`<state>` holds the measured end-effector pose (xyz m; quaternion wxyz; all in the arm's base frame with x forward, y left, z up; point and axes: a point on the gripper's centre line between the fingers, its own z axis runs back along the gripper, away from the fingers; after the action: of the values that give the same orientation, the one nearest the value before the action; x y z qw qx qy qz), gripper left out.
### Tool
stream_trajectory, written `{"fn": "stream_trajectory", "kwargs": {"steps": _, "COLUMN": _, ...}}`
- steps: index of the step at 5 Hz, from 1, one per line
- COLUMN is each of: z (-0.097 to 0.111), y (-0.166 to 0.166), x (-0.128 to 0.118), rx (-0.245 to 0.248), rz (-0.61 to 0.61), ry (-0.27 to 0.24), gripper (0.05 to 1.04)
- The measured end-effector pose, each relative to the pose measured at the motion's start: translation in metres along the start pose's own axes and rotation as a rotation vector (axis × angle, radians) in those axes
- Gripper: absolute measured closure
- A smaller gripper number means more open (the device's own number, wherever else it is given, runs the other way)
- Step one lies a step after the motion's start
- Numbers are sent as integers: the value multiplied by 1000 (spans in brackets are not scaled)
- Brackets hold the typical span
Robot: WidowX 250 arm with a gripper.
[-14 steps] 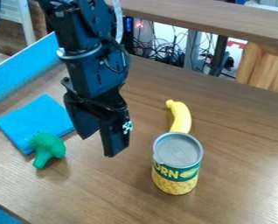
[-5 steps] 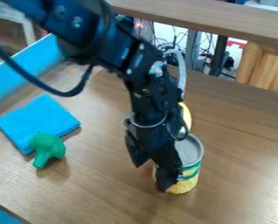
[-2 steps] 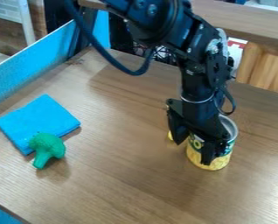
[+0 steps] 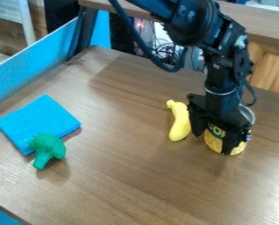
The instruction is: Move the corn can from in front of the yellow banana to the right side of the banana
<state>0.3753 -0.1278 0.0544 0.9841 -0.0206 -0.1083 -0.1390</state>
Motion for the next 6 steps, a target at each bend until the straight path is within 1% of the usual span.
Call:
{"fn": "stream_trajectory", "kwargs": {"steps": 1, "z": -6, "y": -8, "x": 17, "rx": -4, "rz": 10, "ry": 0, "gripper": 83}}
{"fn": "stream_trajectory", "kwargs": {"steps": 2, "z": -1, "y": -10, "x": 35, "rx": -8, "rz": 15, "ry": -19, "gripper": 83}}
{"fn": "stream_trajectory", "kwargs": {"steps": 3, "z": 9, "y": -12, "x": 46, "rx": -22, "rz": 24, "ry": -45, "gripper": 83}}
{"fn": "stream_trajectory", "kwargs": {"steps": 4, "z": 10, "y": -14, "x": 39, "rx": -42, "rz": 28, "ry": -23, "gripper": 83}}
{"fn": "stream_trajectory", "kwargs": {"steps": 5, "z": 43, "y": -13, "x": 27, "rx": -89, "rz": 6, "ry": -21, "gripper": 83}}
{"fn": "stream_trajectory", "kwargs": {"steps": 6, "z": 90, "y": 5, "x": 5, "rx": -82, "rz": 3, "ry": 10, "gripper": 83}}
